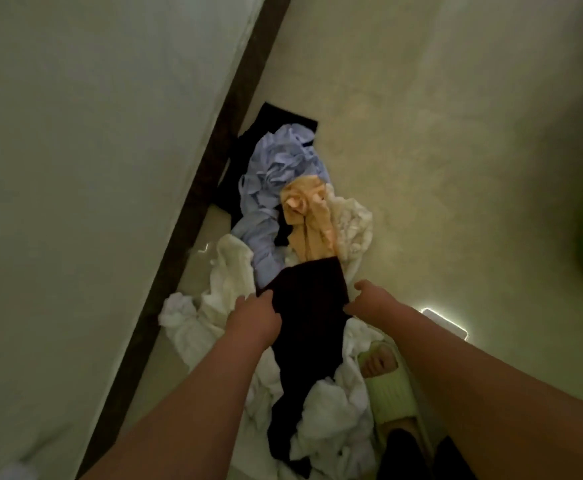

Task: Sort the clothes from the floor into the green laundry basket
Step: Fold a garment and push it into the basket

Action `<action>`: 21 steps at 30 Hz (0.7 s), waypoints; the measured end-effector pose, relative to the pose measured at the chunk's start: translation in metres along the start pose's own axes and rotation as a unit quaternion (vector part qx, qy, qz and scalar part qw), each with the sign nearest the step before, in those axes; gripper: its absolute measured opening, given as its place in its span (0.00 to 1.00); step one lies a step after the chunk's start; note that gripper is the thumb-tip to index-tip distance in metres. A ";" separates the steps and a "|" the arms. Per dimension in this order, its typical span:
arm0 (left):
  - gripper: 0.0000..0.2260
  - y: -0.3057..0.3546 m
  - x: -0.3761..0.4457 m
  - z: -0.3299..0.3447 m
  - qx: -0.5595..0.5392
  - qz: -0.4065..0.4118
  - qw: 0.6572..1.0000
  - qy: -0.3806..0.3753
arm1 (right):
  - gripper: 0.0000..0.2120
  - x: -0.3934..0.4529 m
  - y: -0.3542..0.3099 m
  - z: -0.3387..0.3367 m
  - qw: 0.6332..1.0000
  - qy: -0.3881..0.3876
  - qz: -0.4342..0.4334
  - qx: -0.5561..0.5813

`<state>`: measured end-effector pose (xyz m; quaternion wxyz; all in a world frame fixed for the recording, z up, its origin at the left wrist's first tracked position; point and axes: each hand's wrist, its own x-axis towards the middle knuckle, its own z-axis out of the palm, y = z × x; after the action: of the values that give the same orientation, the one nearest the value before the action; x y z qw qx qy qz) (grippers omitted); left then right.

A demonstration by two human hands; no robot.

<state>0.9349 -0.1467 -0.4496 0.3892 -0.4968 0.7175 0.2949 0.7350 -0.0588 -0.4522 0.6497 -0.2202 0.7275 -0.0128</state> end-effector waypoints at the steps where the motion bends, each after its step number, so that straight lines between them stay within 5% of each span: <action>1: 0.15 -0.006 0.003 0.012 -0.016 -0.003 1.000 -0.002 | 0.28 0.004 0.002 0.011 0.998 -0.015 0.014 0.054; 4: 0.25 -0.011 0.006 0.033 -0.046 -0.012 0.999 -0.022 | 0.33 0.026 0.014 0.038 0.981 0.011 0.025 0.193; 7: 0.26 -0.010 0.022 0.043 -0.058 0.004 0.998 -0.008 | 0.36 0.071 0.016 0.053 0.965 0.051 0.019 0.255; 10: 0.26 -0.008 0.038 0.042 -0.083 0.007 0.997 0.003 | 0.39 0.107 0.007 0.063 0.948 0.010 -0.007 0.317; 17: 0.23 0.006 0.034 0.051 -0.149 -0.033 0.988 -0.013 | 0.25 0.111 -0.005 0.095 0.997 0.008 0.003 0.071; 21: 0.26 0.005 0.025 0.055 -0.162 -0.061 0.985 -0.023 | 0.23 0.085 -0.015 0.072 0.952 0.013 -0.008 0.306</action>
<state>0.9393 -0.1128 -0.4991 0.3371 -0.5890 0.6198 0.3941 0.8029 -0.0816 -0.5383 0.6764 -0.0163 0.6951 -0.2430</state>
